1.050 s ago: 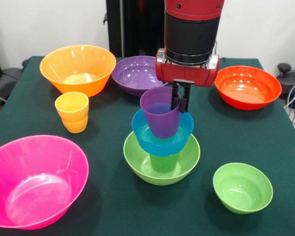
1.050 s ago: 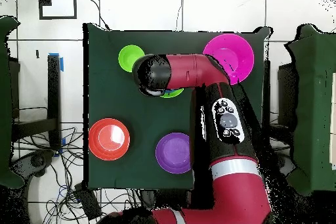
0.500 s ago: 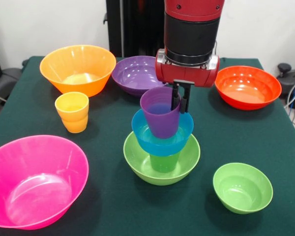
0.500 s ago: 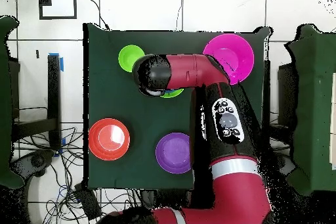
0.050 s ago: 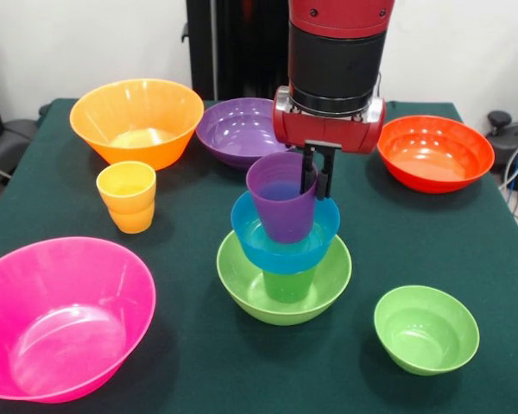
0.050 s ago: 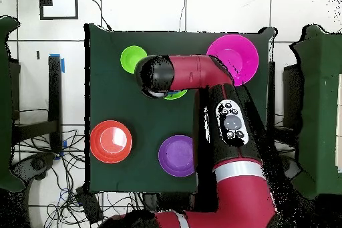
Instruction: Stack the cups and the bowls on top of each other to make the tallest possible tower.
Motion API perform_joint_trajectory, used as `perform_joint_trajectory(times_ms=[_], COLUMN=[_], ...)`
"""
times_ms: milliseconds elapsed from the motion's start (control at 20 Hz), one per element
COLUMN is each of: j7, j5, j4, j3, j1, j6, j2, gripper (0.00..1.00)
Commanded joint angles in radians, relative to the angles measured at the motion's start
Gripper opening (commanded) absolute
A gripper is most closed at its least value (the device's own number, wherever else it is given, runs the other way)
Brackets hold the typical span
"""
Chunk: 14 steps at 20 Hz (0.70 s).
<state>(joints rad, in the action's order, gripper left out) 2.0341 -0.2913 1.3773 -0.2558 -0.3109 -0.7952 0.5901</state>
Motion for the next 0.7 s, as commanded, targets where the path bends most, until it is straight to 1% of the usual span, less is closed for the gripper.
perform_joint_trajectory(times_ms=[50,500,700], j7=[-0.217,-0.224,-0.224], j5=[-0.120,-0.118,-0.113], j4=[-0.037,-0.056,-0.041], j3=[-0.082,-0.084,-0.084], j1=[-0.008,-0.008,-0.012], j6=[0.057,0.046,0.043], j2=[-0.071,-0.082,-0.078], gripper=[0.00,0.00,0.00])
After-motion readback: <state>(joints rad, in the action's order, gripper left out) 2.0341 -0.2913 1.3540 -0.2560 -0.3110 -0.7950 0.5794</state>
